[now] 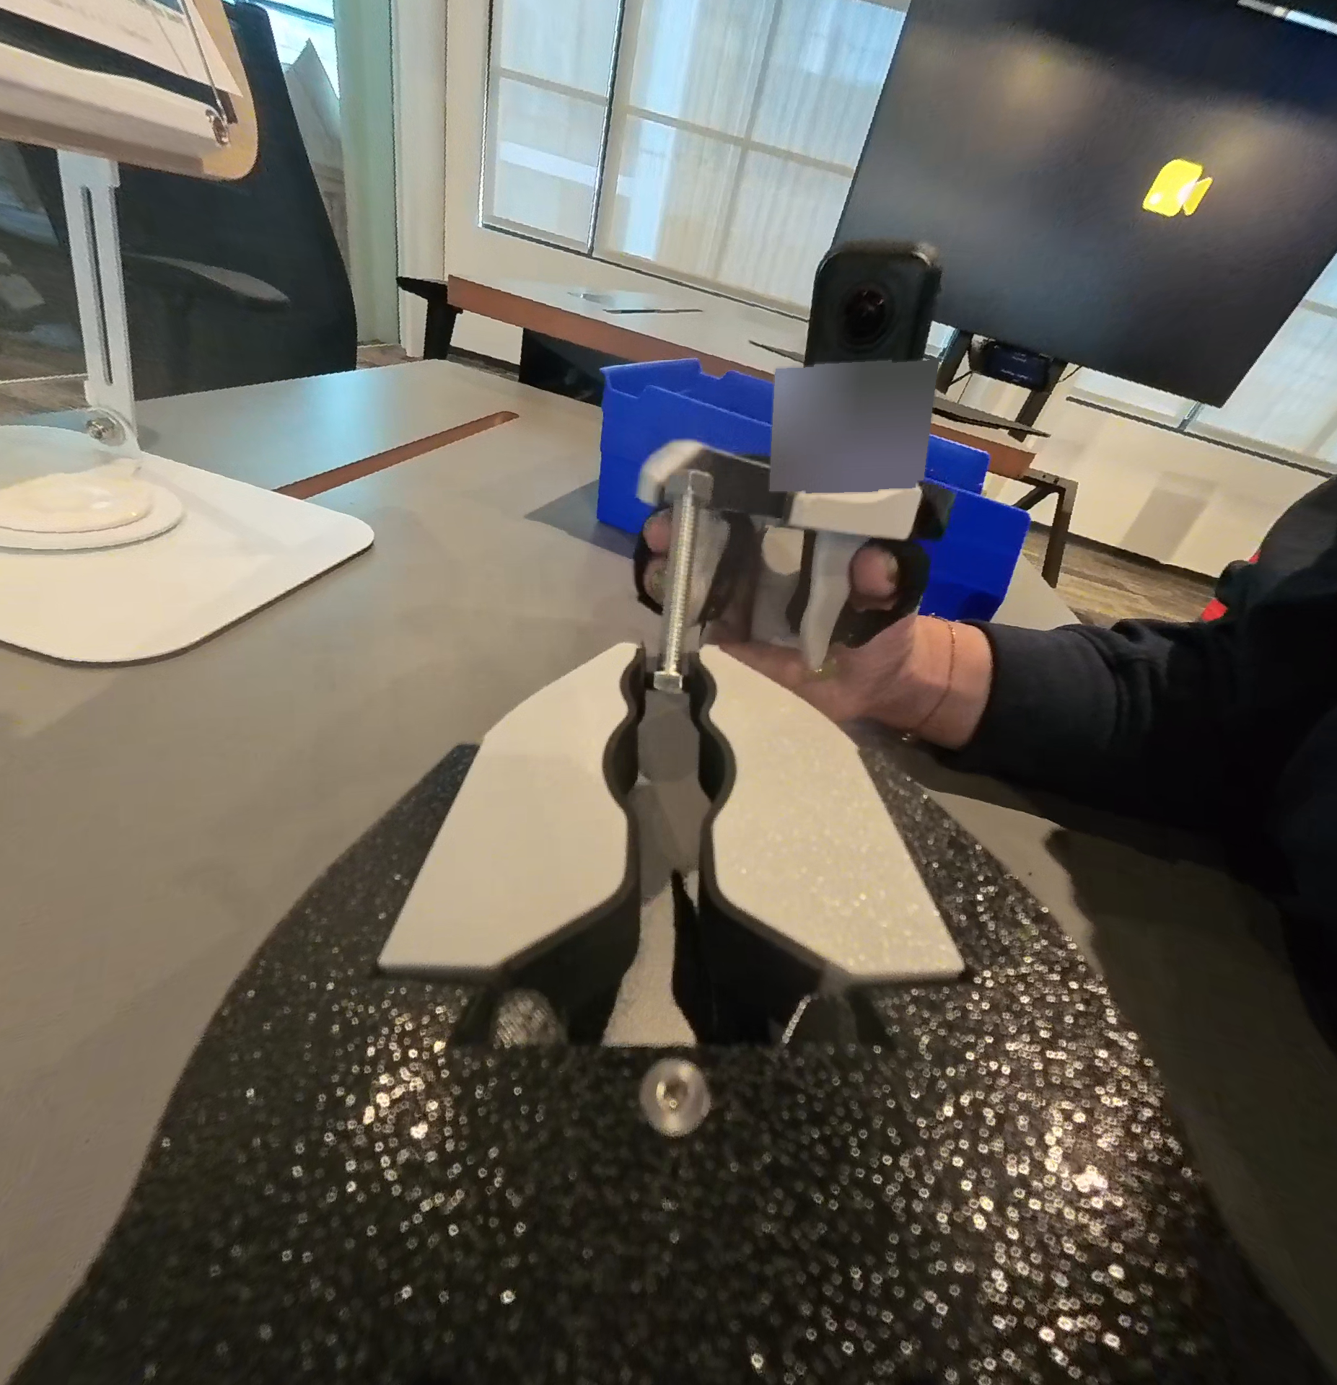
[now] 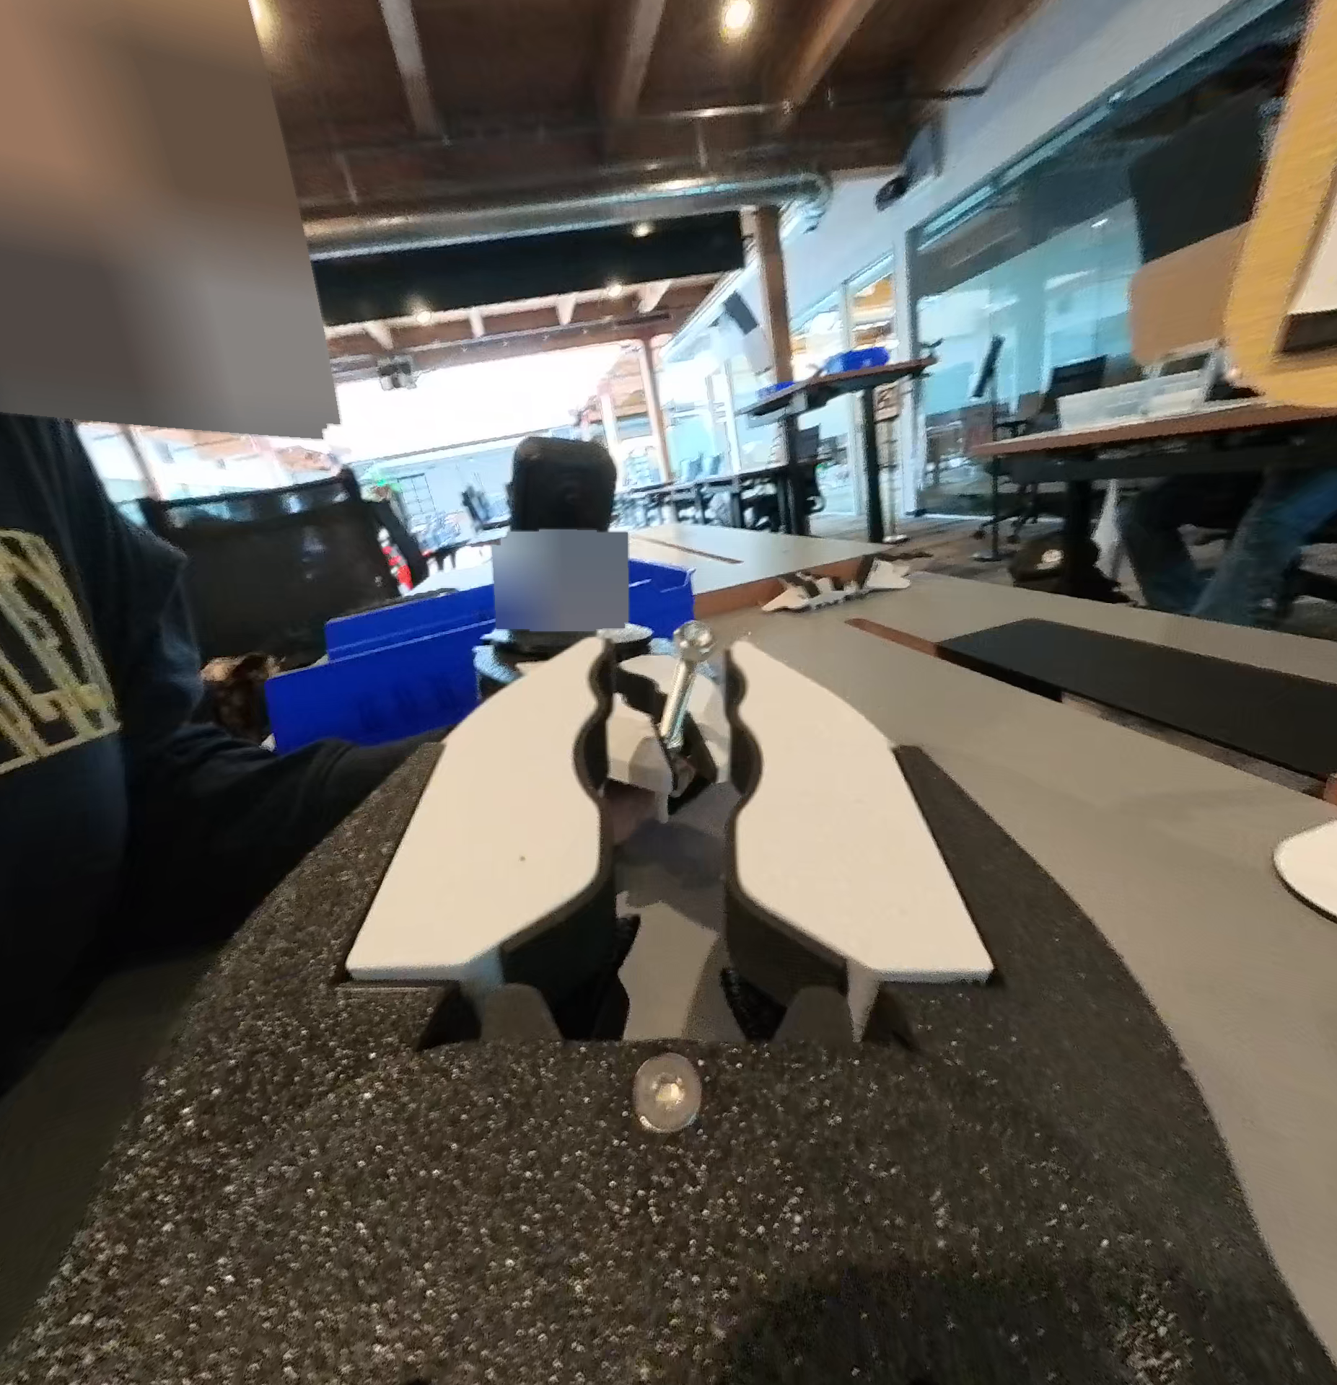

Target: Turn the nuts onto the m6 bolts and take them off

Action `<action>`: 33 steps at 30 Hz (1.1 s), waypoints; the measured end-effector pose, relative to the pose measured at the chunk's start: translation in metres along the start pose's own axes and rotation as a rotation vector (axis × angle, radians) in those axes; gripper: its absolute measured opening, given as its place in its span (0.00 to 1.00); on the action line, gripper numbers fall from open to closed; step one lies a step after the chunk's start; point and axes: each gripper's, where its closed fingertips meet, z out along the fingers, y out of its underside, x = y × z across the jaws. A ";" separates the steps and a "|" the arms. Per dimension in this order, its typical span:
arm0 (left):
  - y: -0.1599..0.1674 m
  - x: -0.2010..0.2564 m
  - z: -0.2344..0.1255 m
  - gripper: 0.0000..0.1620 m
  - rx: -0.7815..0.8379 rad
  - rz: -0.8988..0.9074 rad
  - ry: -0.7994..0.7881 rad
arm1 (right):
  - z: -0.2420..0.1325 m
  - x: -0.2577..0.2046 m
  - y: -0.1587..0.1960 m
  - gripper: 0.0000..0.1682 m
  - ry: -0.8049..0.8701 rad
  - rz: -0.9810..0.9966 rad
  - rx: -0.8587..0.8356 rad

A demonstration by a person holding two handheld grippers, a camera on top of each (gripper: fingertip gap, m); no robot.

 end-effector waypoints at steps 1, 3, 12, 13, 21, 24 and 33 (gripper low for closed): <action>0.000 0.000 0.000 0.06 0.002 -0.001 0.000 | 0.000 -0.002 0.001 0.13 -0.018 -0.002 -0.010; 0.000 0.000 -0.001 0.06 0.003 -0.003 0.000 | -0.001 -0.007 0.000 0.08 -0.060 -0.006 -0.004; 0.001 0.000 0.000 0.06 -0.005 0.003 0.000 | 0.001 -0.003 0.001 0.16 -0.011 -0.007 -0.003; 0.001 0.000 0.000 0.06 -0.004 0.002 0.000 | 0.001 -0.007 0.002 0.14 -0.033 -0.006 -0.007; 0.001 0.001 0.000 0.07 -0.010 0.004 0.001 | 0.001 -0.003 -0.001 0.15 0.000 -0.020 0.010; 0.001 0.001 0.000 0.06 -0.009 0.003 0.002 | 0.002 -0.004 0.002 0.15 -0.002 -0.021 -0.002; 0.001 0.001 0.000 0.07 -0.011 0.002 0.006 | 0.000 0.000 -0.001 0.17 0.021 -0.030 0.011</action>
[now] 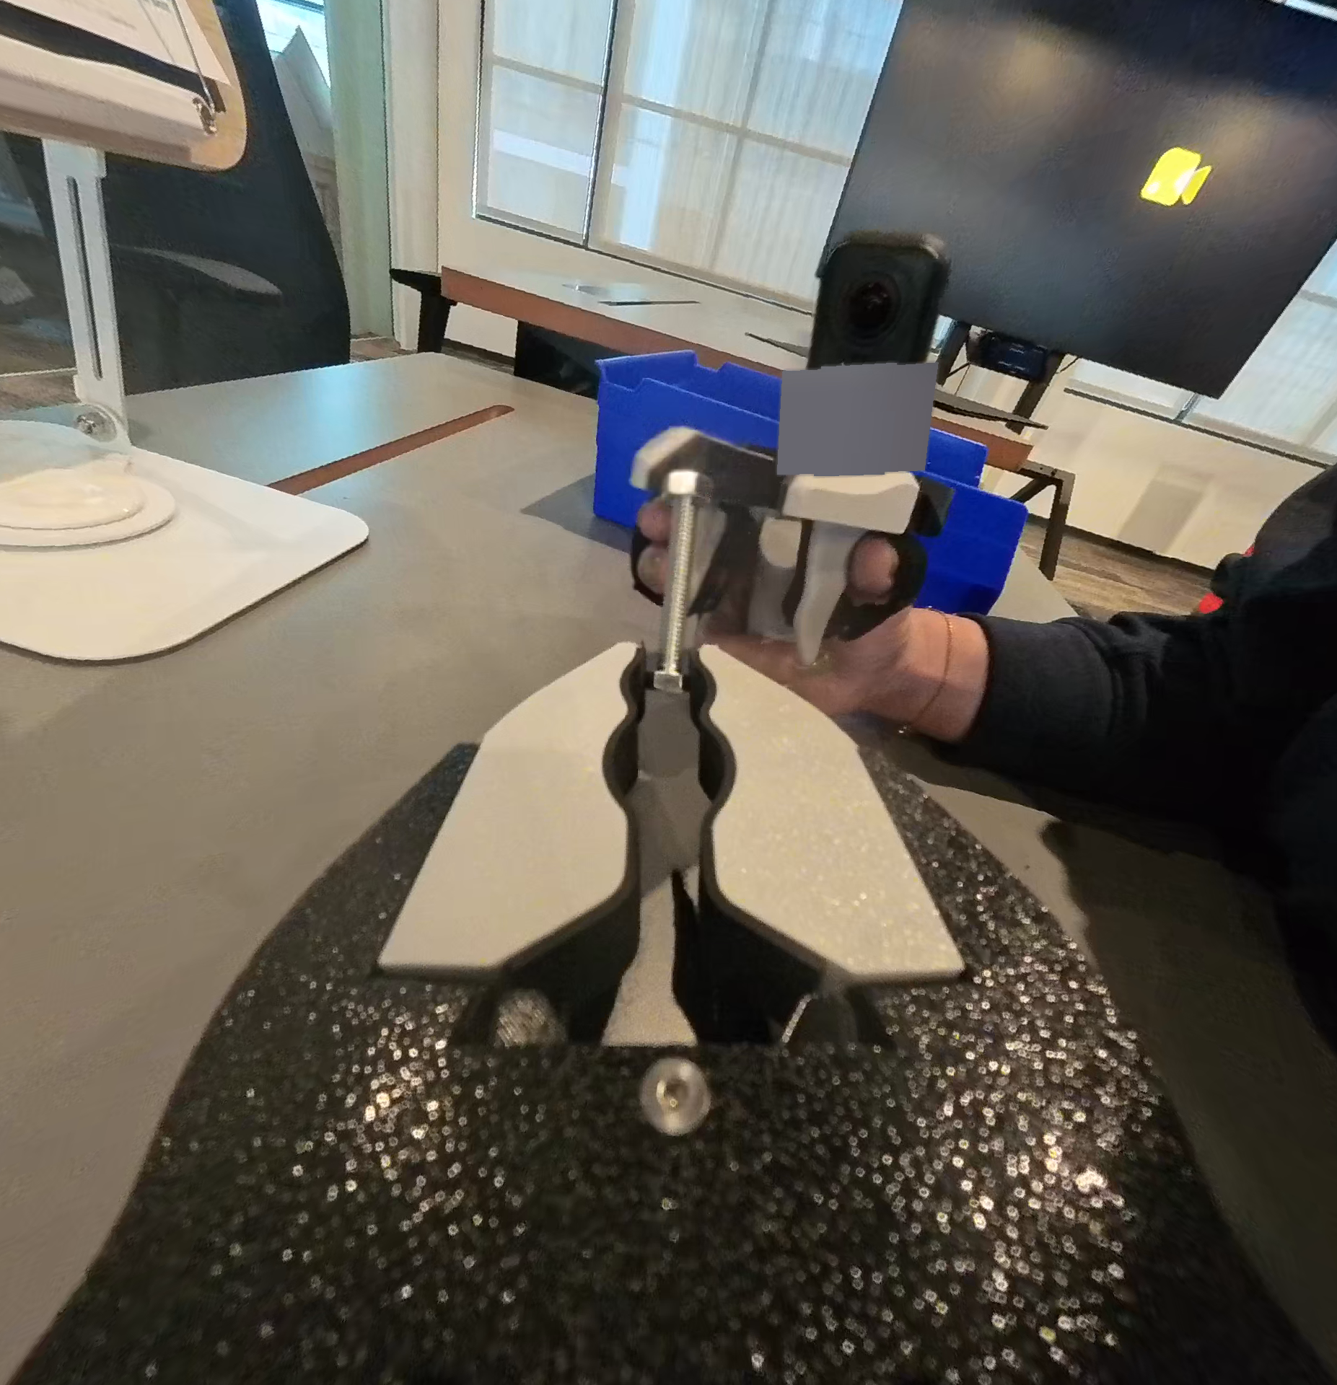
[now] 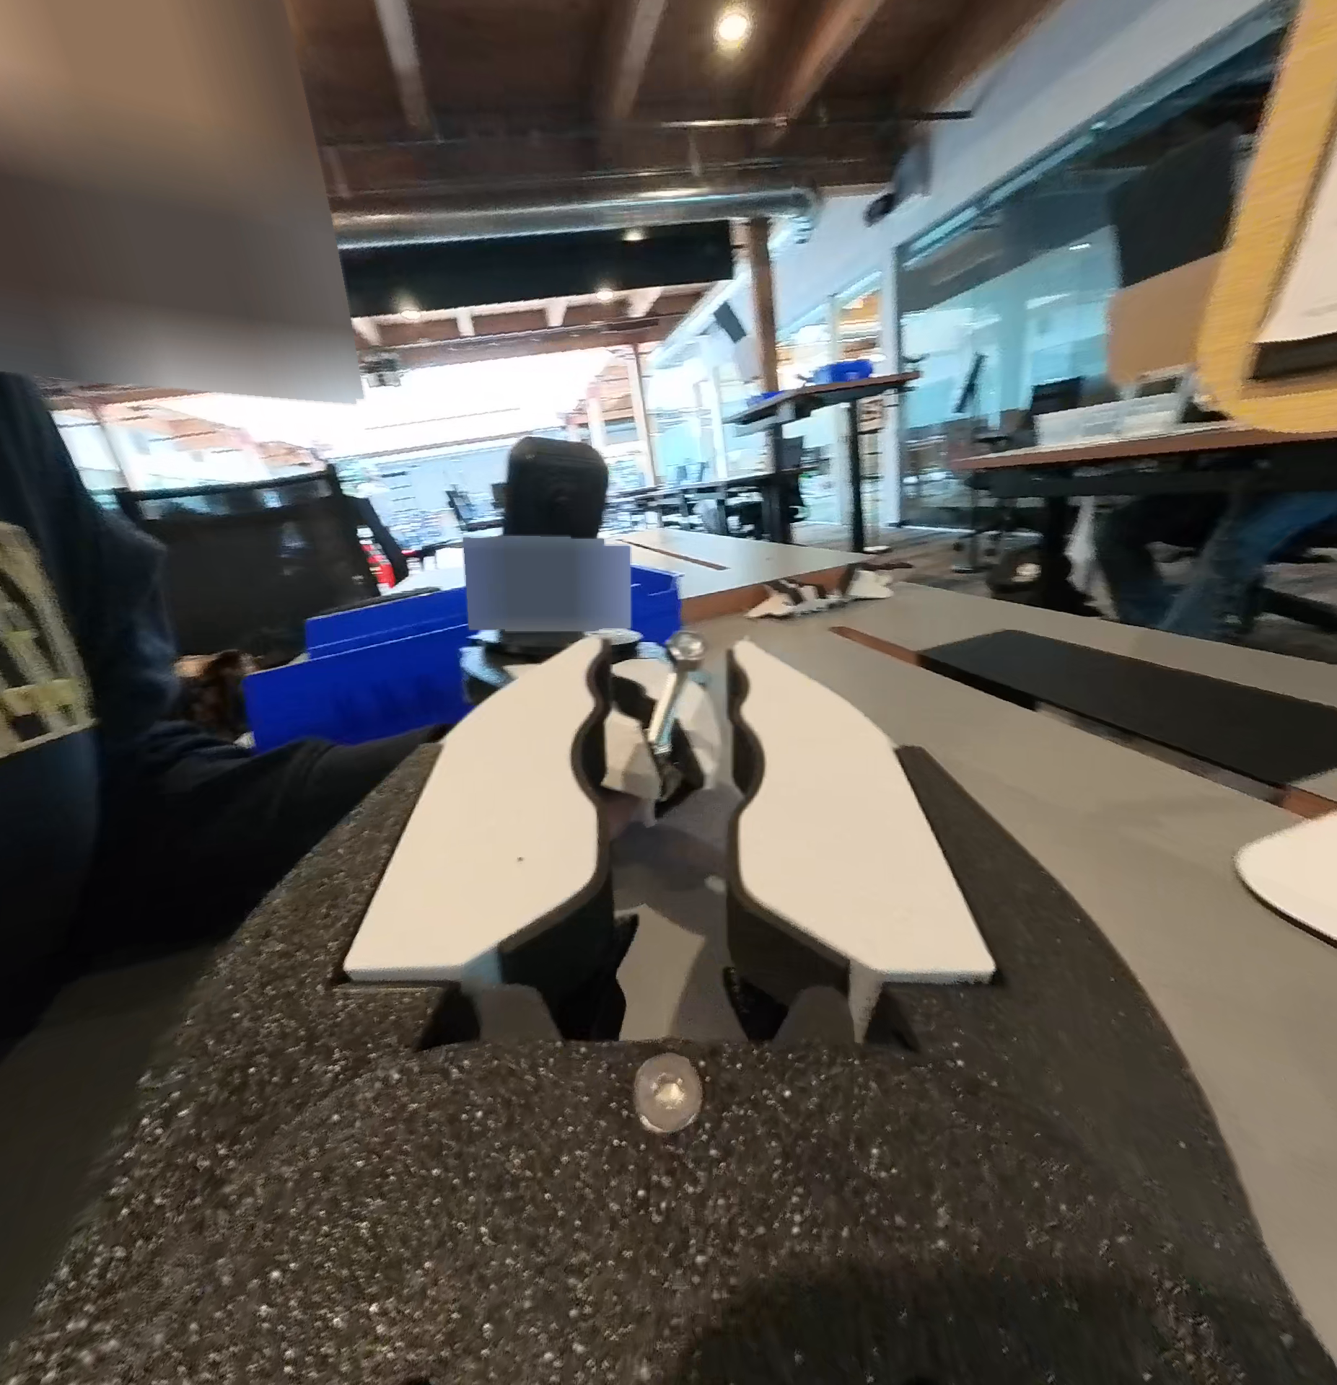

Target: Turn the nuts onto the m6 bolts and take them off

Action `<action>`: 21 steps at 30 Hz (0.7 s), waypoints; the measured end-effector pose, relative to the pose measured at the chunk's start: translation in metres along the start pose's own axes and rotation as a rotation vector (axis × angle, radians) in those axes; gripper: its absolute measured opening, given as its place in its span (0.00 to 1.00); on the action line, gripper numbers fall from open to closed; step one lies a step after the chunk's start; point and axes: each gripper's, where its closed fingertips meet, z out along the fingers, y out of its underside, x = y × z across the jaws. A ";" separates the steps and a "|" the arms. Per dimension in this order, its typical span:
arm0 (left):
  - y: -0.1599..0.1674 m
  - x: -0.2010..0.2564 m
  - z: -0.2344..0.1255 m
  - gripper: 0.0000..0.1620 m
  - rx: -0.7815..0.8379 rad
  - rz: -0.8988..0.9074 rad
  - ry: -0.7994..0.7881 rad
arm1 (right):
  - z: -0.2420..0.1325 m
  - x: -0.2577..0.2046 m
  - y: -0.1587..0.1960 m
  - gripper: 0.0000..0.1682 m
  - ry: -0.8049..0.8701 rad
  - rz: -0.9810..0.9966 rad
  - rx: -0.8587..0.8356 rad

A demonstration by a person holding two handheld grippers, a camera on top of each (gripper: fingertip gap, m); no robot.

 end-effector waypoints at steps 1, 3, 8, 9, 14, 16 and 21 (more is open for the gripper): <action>0.000 0.000 0.000 0.07 0.000 0.000 0.000 | 0.001 0.002 0.000 0.19 0.024 -0.007 0.000; 0.000 0.000 0.000 0.06 0.002 -0.001 0.000 | 0.002 0.001 0.001 0.20 0.027 -0.019 -0.005; 0.000 0.000 0.000 0.07 0.004 -0.003 0.002 | -0.004 -0.010 -0.003 0.07 -0.102 0.020 0.010; 0.000 0.000 0.000 0.07 0.003 -0.002 0.002 | -0.004 -0.007 -0.004 0.08 -0.086 0.022 0.021; 0.000 0.000 0.000 0.07 0.002 -0.001 0.002 | -0.001 0.002 0.000 0.17 0.003 -0.010 -0.005; 0.000 0.000 0.000 0.06 0.003 -0.002 0.001 | 0.000 -0.001 0.003 0.16 -0.015 -0.013 -0.022; -0.001 0.000 -0.001 0.07 0.004 -0.004 0.003 | -0.004 -0.006 0.002 0.09 -0.069 0.011 -0.026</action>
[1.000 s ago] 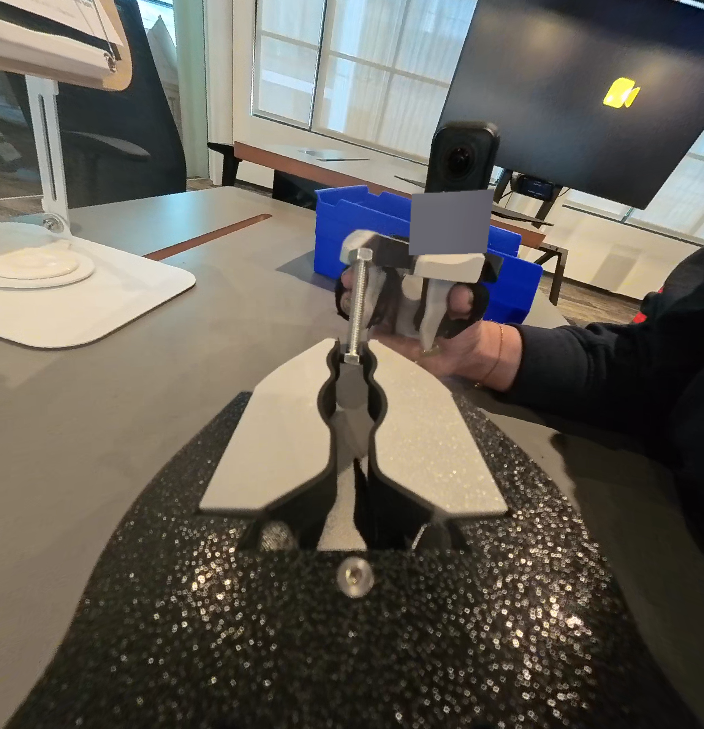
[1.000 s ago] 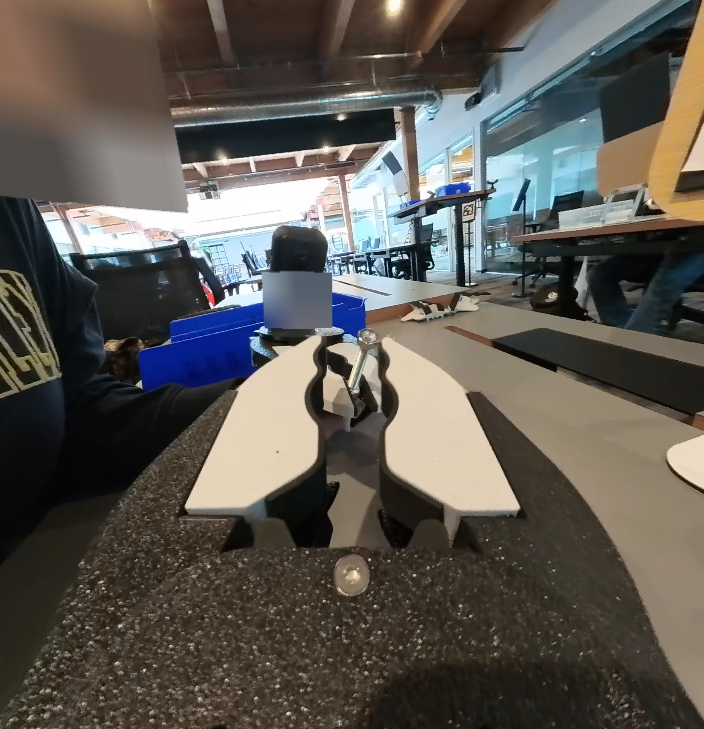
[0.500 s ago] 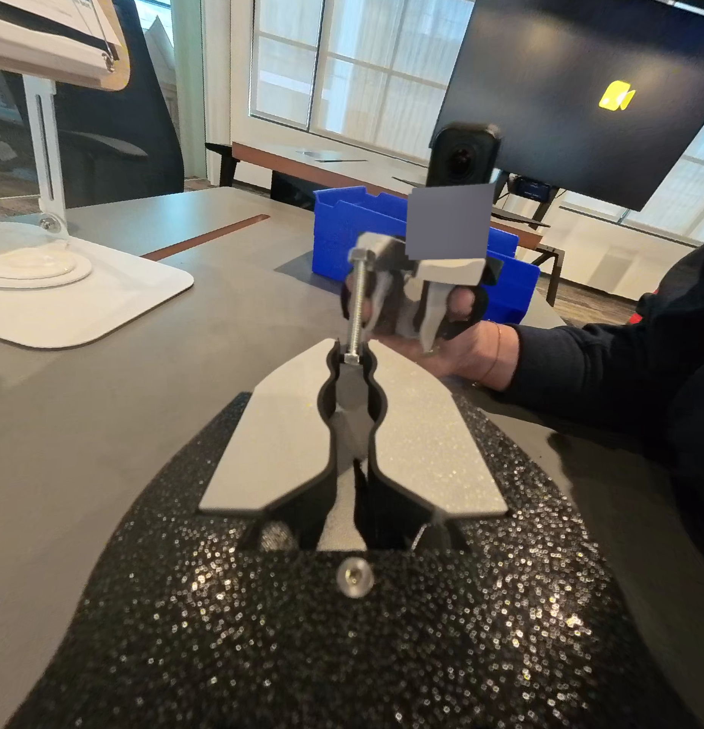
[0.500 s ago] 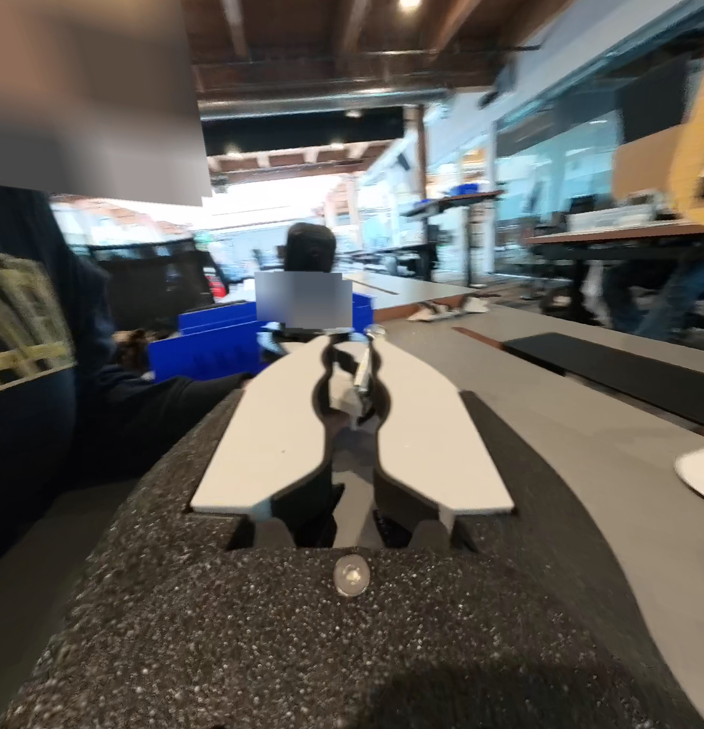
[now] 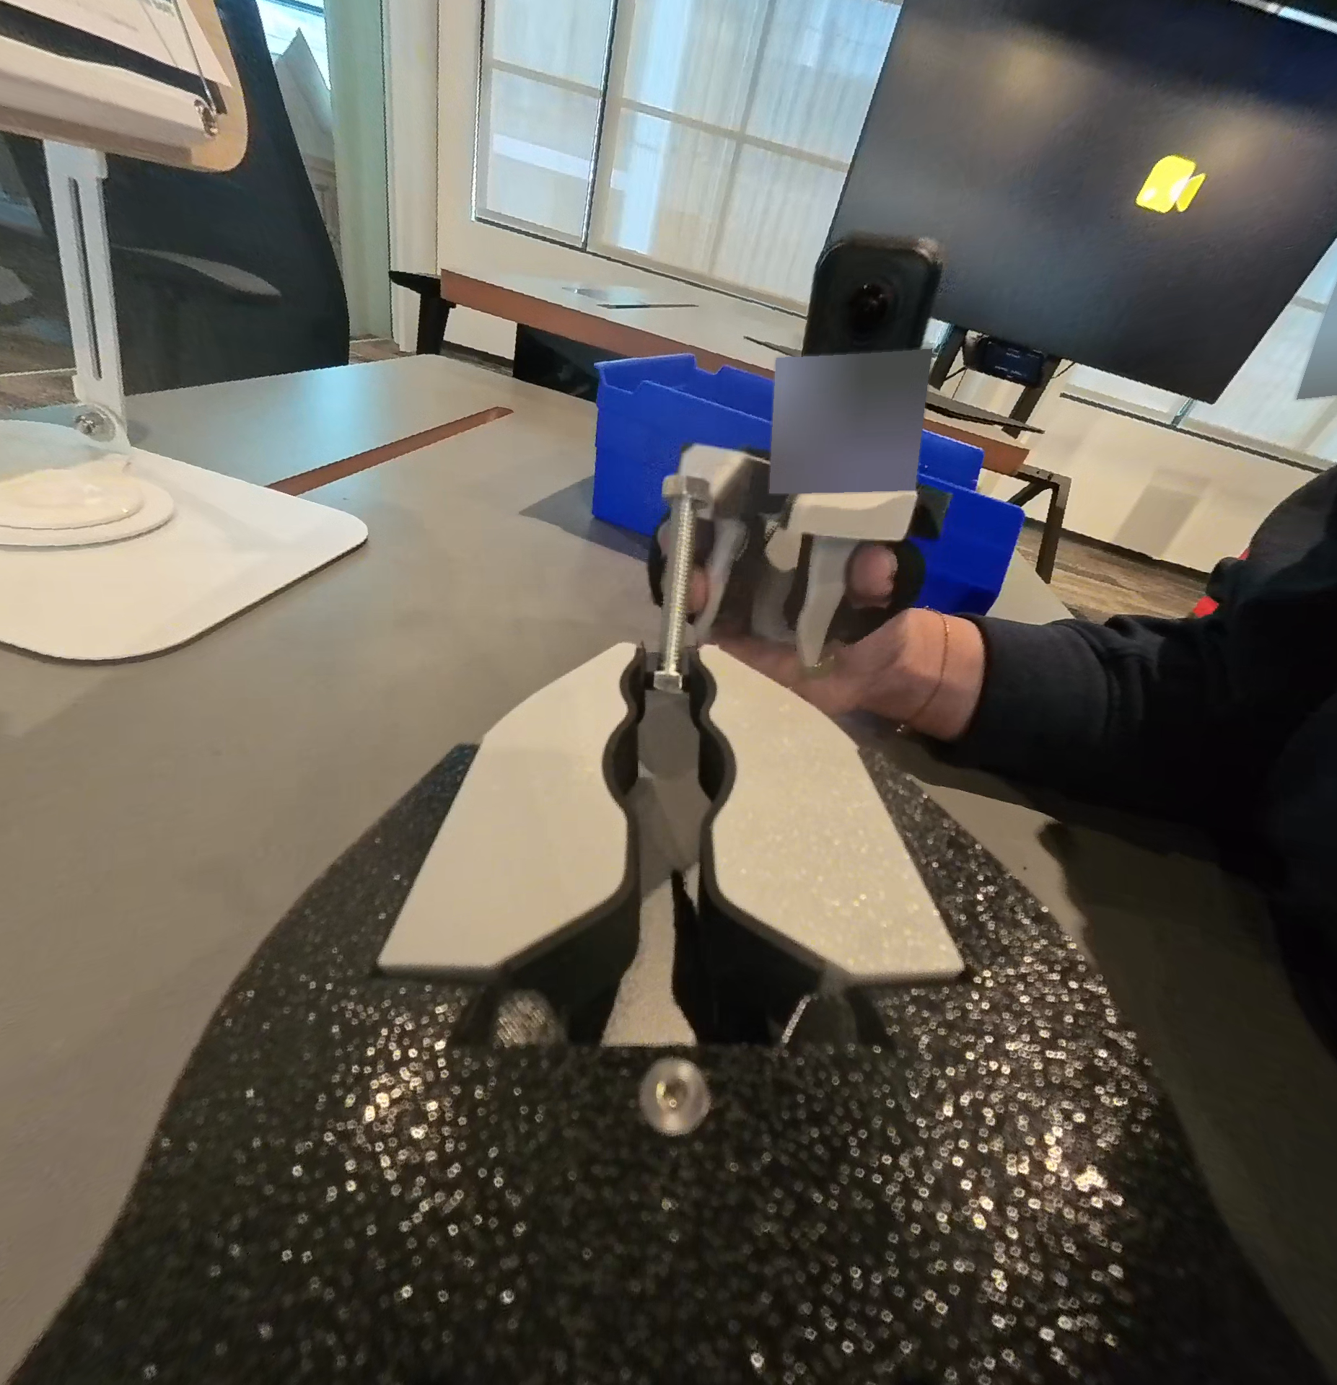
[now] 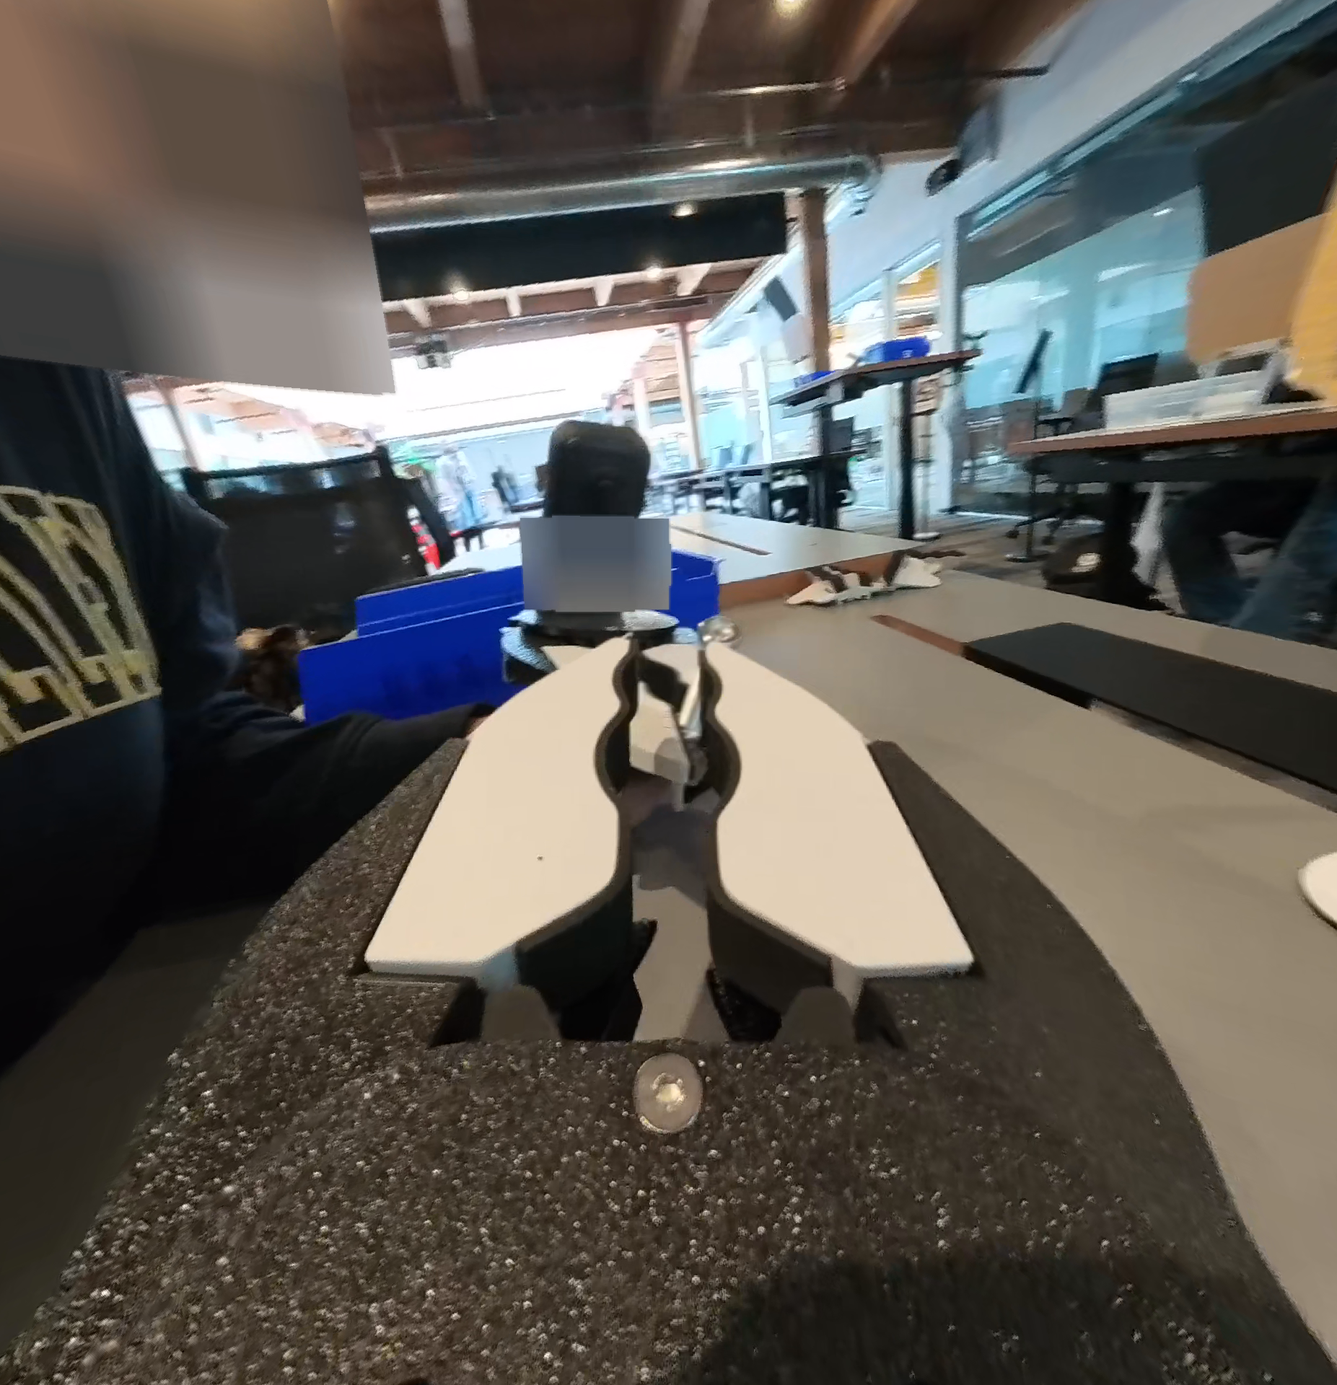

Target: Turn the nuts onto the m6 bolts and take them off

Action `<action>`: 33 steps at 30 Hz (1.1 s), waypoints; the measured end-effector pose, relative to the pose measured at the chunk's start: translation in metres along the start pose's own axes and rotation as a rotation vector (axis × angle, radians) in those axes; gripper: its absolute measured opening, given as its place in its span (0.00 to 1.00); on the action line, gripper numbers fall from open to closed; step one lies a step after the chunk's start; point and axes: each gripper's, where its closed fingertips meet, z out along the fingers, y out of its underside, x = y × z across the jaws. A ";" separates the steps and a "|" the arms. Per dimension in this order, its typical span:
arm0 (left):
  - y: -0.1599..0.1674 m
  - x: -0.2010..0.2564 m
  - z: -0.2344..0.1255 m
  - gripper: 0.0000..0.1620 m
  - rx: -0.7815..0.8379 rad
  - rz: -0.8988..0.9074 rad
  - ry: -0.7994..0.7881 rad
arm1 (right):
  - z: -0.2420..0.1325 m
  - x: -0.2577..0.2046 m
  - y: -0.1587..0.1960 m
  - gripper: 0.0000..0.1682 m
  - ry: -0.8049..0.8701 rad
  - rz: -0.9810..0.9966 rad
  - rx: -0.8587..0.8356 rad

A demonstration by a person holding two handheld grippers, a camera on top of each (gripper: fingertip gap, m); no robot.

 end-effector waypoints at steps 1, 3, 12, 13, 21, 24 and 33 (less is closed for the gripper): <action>0.000 0.000 0.000 0.07 -0.001 0.000 0.000 | 0.000 0.003 -0.001 0.12 0.023 -0.005 0.005; 0.000 0.000 0.000 0.07 -0.002 0.001 0.001 | 0.001 0.006 -0.001 0.15 0.053 -0.022 0.005; 0.000 0.000 0.000 0.07 -0.003 0.001 0.001 | 0.000 -0.004 -0.002 0.08 -0.021 -0.024 0.013; 0.001 0.000 0.000 0.07 -0.004 0.001 0.002 | 0.000 0.000 -0.003 0.12 0.008 -0.029 0.018; 0.002 0.000 0.001 0.06 -0.013 0.006 0.000 | 0.001 -0.005 0.001 0.08 -0.026 -0.028 -0.001; 0.003 0.002 0.002 0.06 -0.023 0.013 0.007 | -0.001 -0.006 -0.004 0.07 -0.043 0.004 0.029; 0.005 0.003 0.003 0.06 -0.045 0.057 -0.009 | 0.000 0.000 -0.001 0.12 0.008 -0.007 0.011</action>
